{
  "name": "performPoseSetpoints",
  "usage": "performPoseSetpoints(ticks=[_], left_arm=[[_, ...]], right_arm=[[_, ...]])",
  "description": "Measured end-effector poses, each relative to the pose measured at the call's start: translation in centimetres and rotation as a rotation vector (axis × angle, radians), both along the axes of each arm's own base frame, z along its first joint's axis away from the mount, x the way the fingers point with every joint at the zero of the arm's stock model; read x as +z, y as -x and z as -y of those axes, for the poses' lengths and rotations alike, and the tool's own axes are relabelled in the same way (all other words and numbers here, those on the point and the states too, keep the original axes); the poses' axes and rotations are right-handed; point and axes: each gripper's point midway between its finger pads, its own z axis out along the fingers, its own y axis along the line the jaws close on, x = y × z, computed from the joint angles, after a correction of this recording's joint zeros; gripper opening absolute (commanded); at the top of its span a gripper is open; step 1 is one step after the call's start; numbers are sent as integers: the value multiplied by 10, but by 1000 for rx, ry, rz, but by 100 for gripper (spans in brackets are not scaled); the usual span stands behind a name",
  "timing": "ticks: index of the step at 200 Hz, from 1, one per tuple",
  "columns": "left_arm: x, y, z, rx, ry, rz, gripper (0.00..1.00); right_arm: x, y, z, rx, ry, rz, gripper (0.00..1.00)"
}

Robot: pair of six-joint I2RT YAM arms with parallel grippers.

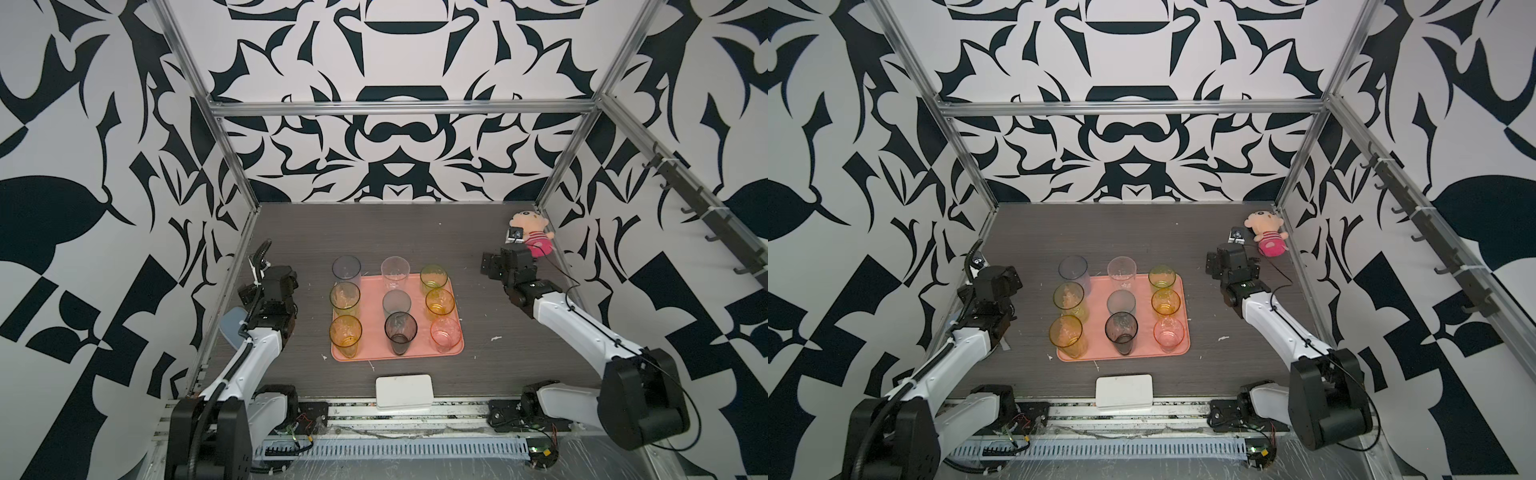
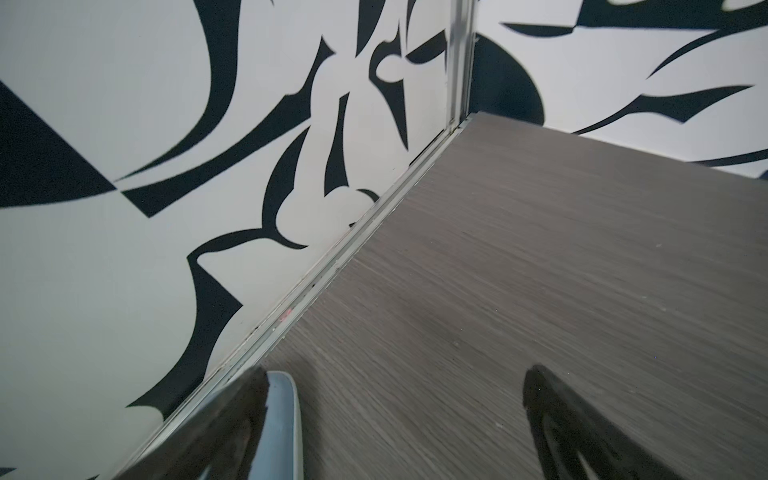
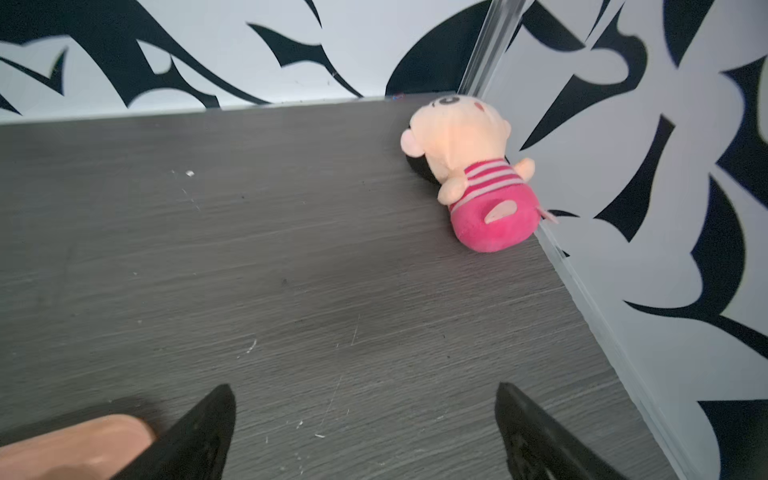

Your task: Place the glasses into the tray

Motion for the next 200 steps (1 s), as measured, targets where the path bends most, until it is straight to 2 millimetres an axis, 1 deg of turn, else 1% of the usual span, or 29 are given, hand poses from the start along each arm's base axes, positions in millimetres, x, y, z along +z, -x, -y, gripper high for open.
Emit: performPoseSetpoints(ticks=[15,30,41,55,74,105,115,128,142,165,182,200], left_arm=[[-10,-1,-6,17,-6,-12,99],[-10,-3,-9,15,1,15,99],[-9,-6,-8,0,15,42,99],[-9,-12,-5,-25,29,71,99],[-14,-19,-3,-53,46,97,99],[-44,-26,1,-96,76,73,100],[-54,-28,5,-118,89,60,99],[-61,-32,10,-151,103,62,99],[-65,-37,16,-190,114,71,99],[-63,-44,23,-234,122,98,99],[-62,-47,26,-255,127,108,99],[-61,-51,29,-280,122,136,99]], right_arm=[[-21,3,4,-3,5,-22,100],[-38,8,7,2,14,-24,100],[-47,13,9,5,25,-32,100],[-49,13,10,14,38,-18,100],[-45,10,11,26,56,28,100],[-41,7,11,50,89,101,100],[-43,6,11,57,100,110,100],[-46,4,11,62,111,109,100],[-48,1,10,71,118,117,100],[-51,2,10,82,115,146,100],[-61,5,10,98,114,148,100],[-76,4,5,133,108,131,100]])
